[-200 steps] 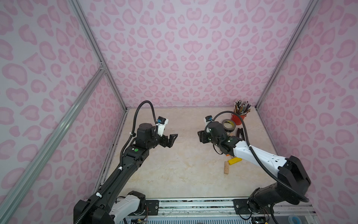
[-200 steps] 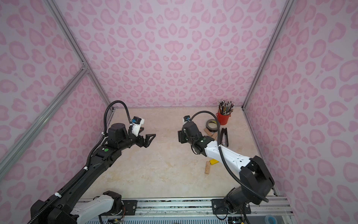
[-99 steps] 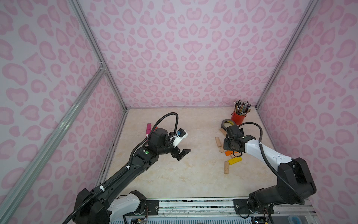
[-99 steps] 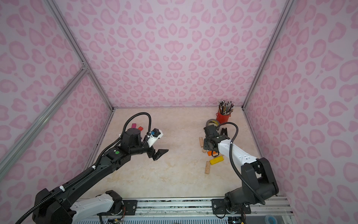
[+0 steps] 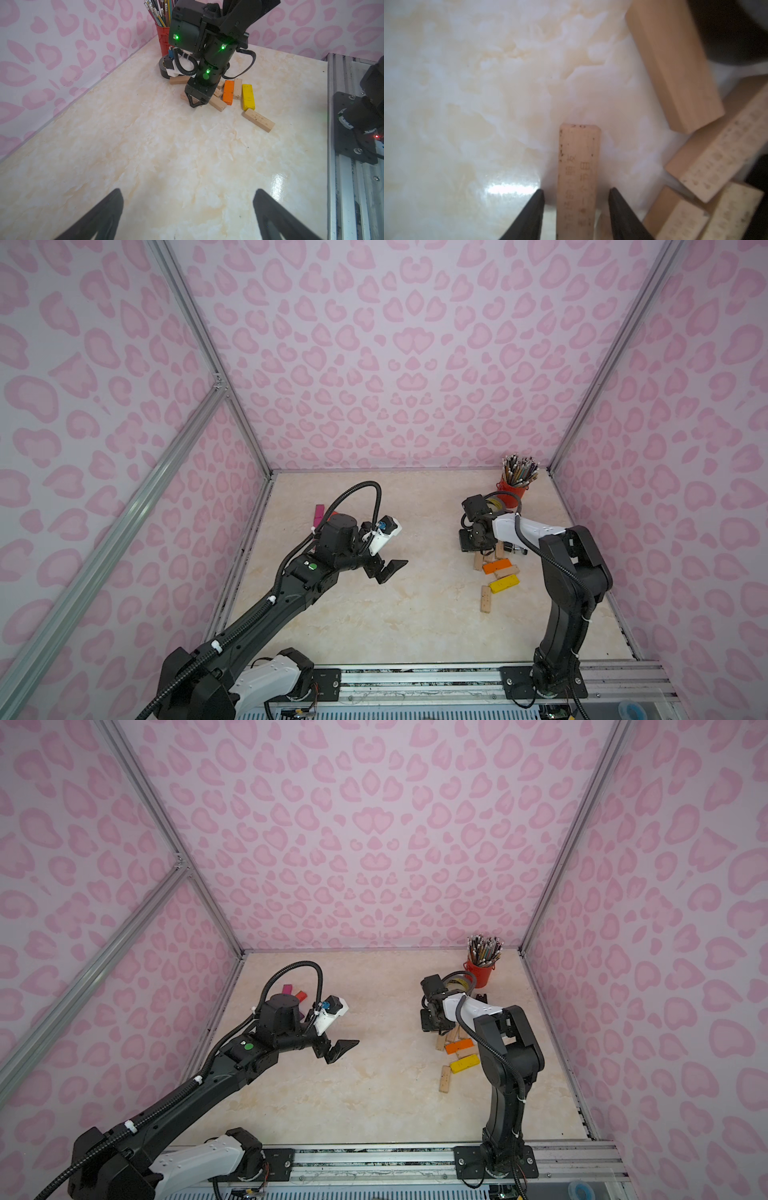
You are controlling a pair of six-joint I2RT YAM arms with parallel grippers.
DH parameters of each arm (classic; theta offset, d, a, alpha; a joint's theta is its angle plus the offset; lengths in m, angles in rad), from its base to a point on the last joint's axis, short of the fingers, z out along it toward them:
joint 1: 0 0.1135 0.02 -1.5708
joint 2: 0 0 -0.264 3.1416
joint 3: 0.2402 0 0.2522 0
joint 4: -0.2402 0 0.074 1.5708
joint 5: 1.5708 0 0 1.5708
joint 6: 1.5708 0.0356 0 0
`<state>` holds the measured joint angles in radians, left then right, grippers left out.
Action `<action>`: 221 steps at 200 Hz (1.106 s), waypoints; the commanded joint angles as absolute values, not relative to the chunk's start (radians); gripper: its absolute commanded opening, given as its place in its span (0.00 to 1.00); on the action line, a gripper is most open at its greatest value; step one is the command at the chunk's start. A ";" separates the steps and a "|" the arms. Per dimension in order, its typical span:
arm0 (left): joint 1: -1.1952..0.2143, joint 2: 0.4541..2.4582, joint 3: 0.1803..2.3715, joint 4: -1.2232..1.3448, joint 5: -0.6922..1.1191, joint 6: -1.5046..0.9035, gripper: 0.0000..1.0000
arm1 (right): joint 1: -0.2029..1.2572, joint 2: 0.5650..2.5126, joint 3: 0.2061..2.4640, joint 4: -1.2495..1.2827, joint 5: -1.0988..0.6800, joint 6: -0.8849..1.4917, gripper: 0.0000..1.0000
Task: Assemble the letter k with building blocks
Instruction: Pick up the building block from the center of the board, then place the building block at the center of the board.
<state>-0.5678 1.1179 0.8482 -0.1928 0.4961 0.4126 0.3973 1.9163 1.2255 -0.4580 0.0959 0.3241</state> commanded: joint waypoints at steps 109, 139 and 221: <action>-0.429 1.097 0.880 -0.155 0.361 0.277 0.99 | 0.603 1.952 1.450 -0.490 0.190 0.657 0.18; -0.392 1.062 0.859 -0.132 0.294 0.261 0.99 | 0.706 2.151 1.724 -0.552 0.201 0.699 0.18; -0.378 1.048 0.856 -0.140 0.252 0.255 0.99 | 0.758 2.695 2.544 -0.794 0.233 0.723 0.18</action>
<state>-0.3862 1.0477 0.8520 -0.1654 0.2592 0.2638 0.7551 2.6019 2.4069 -0.6933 0.2108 0.6994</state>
